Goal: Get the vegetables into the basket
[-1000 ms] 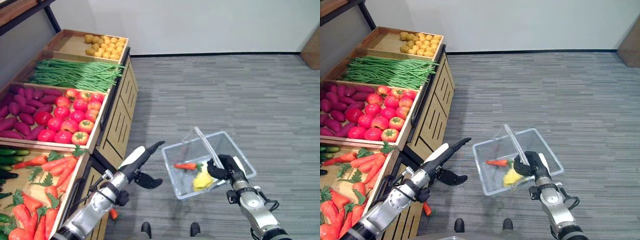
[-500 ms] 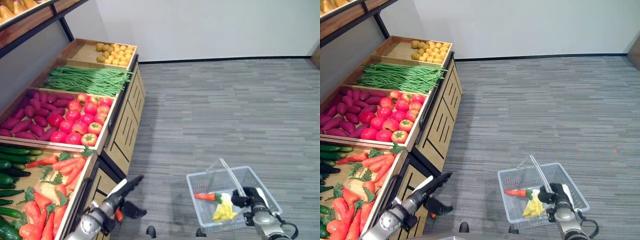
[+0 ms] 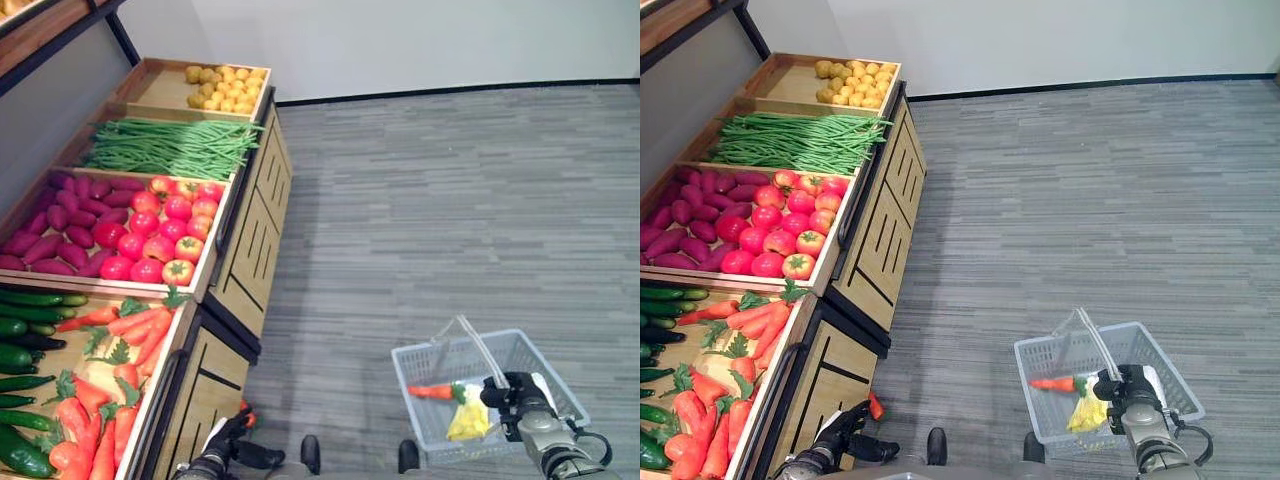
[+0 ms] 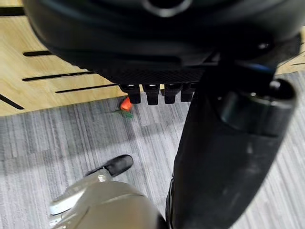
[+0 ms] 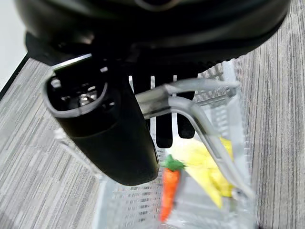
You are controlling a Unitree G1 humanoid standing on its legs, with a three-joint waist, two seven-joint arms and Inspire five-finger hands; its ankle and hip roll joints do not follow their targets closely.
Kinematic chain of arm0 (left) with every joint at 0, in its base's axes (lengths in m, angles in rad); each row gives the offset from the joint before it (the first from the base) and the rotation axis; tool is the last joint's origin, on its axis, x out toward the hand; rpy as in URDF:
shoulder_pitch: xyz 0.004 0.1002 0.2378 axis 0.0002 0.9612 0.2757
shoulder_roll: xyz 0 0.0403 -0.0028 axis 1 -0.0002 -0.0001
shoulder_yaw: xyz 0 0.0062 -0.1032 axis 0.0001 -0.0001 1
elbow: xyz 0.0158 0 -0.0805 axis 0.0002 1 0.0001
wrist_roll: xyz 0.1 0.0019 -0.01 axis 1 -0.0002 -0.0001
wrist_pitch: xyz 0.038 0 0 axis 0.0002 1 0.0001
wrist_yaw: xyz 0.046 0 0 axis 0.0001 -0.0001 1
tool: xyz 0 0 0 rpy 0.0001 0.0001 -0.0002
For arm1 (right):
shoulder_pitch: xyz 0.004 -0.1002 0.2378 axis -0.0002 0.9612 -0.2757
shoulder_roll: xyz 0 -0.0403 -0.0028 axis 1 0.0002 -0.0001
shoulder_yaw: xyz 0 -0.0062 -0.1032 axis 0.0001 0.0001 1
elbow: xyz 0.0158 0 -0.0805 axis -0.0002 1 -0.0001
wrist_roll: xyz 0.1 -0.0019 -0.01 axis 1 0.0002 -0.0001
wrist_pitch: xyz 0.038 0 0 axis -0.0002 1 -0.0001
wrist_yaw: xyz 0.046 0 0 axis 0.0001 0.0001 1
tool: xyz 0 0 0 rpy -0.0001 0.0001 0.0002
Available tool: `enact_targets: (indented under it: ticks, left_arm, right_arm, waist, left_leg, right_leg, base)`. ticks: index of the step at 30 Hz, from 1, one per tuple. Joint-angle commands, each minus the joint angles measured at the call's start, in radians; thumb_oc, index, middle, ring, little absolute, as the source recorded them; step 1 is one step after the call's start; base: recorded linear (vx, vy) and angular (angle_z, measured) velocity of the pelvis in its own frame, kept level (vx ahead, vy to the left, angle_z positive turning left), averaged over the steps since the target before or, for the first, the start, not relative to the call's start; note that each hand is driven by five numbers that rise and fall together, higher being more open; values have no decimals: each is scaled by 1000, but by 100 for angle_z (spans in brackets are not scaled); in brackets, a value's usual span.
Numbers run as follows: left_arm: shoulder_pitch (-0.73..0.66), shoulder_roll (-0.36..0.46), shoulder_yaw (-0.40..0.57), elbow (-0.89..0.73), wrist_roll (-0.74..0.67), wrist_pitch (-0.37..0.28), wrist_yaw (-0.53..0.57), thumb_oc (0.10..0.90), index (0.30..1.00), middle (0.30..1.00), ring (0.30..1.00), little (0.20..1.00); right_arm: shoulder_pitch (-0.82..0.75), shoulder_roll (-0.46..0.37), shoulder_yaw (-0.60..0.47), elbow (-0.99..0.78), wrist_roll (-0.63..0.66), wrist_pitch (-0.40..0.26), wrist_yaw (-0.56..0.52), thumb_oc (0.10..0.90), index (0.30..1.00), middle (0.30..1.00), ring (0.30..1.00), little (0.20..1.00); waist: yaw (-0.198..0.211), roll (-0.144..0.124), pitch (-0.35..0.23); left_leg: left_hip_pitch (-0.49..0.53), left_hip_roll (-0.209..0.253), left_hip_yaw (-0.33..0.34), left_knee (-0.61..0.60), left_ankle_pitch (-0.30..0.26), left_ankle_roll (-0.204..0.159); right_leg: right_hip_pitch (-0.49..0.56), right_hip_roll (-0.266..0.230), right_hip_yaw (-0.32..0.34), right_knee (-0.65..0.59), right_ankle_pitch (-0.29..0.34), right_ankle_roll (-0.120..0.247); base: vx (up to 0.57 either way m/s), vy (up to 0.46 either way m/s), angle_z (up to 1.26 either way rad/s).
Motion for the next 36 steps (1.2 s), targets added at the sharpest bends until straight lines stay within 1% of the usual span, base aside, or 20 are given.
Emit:
enact_targets:
  ticks: [1, 4, 5, 6, 8, 16, 24, 31, 32, 35, 36]
  left_arm:
    - [4, 52, -29, 71, 70, 31, 40, 900, 1000, 1000, 1000, 1000]
    - [6, 49, -34, 71, 77, 31, 41, 900, 1000, 1000, 1000, 1000]
    - [10, 44, -41, 70, 82, 35, 39, 900, 1000, 1000, 1000, 1000]
    - [10, 44, -40, 70, 83, 35, 40, 900, 1000, 1000, 1000, 1000]
    - [3, 39, -38, 84, 89, 41, 44, 900, 1000, 1000, 1000, 1000]
    - [3, 39, -32, 85, 91, 45, 49, 900, 1000, 1000, 1000, 1000]
    - [7, 41, -43, 65, 92, 41, 43, 900, 1000, 1000, 1000, 1000]
    - [5, 36, -28, 70, 87, 41, 38, 900, 1000, 1000, 1000, 1000]
    - [4, 36, -19, 73, 81, 42, 37, 900, 1000, 1000, 1000, 1000]
    - [4, 37, -12, 76, 78, 42, 35, 900, 1000, 1000, 1000, 1000]
    - [5, 38, 4, 92, 79, 44, 34, 900, 1000, 1000, 1000, 1000]
  right_arm:
    - [-160, -76, -37, 16, 14, -73, -48, 400, 300, 300, 300, 300]
    - [-165, -83, -43, 35, 19, -71, -44, 400, 300, 300, 300, 300]
    - [-170, -88, -42, 48, 16, -66, -45, 447, 366, 366, 366, 366]
    - [-170, -88, -42, 48, 16, -66, -45, 900, 1000, 1000, 1000, 1000]
    - [-167, -90, -34, 62, -5, -56, -39, 900, 1000, 1000, 1000, 1000]
    - [-138, -103, -49, 94, -16, -48, -29, 900, 1000, 1000, 1000, 1000]
    - [-121, -138, -80, 120, -10, -45, -26, 900, 1000, 1000, 1000, 1000]
    - [-69, -114, -102, 118, 1, -46, -12, 900, 1000, 1000, 1000, 1000]
    - [-44, -90, -111, 118, 22, -48, 1, 900, 1000, 1000, 1000, 1000]
    - [-28, -72, -115, 112, 39, -52, 12, 900, 1000, 1000, 1000, 1000]
    - [14, -26, -114, 96, 73, -64, 47, 900, 1000, 1000, 1000, 1000]
  waist:
    - [21, -68, 19]
    - [23, -66, 21]
    - [21, -63, 25]
    - [21, -63, 25]
    - [18, -64, 27]
    - [16, -69, 22]
    - [14, -63, 25]
    - [13, -66, 14]
    - [13, -68, 6]
    - [12, -70, 2]
    - [11, -77, -7]
  left_leg:
    - [-31, 17, -44, 1, 2, -32]
    - [-32, 20, -45, 1, 3, -33]
    - [-32, 21, -45, 1, 3, -34]
    - [-32, 21, -45, 1, 3, -34]
    - [-29, 25, -43, 1, 3, -36]
    - [-16, 29, -46, 2, -2, -38]
    - [-15, 24, -53, 2, -5, -37]
    - [-7, 23, -60, 3, -10, -36]
    - [-1, 23, -62, 2, -12, -36]
    - [3, 22, -64, 2, -13, -36]
    - [7, 23, -67, 1, -15, -37]
  right_leg:
    - [-16, -56, -9, 7, 15, 59]
    - [-16, -55, -11, 7, 14, 58]
    - [-17, -52, -9, 7, 13, 57]
    - [-17, -51, -9, 7, 13, 57]
    - [-17, -47, -8, 7, 11, 55]
    - [-3, -45, -12, 7, 4, 54]
    - [0, -47, -19, 7, 3, 57]
    - [15, -46, -27, 7, -4, 57]
    - [24, -47, -32, 7, -6, 56]
    - [28, -47, -35, 7, -8, 56]
    - [35, -49, -40, 7, -10, 56]
  base:
    - [5, -30, -5]
    - [3, -8, -1]
    - [0, 0, 0]
    - [0, 0, 0]
    - [9, -19, 0]
    - [8, -10, -1]
    - [0, 0, 0]
    - [3, 0, 2]
    - [14, 0, 5]
    - [15, 4, 7]
    - [15, 0, 7]
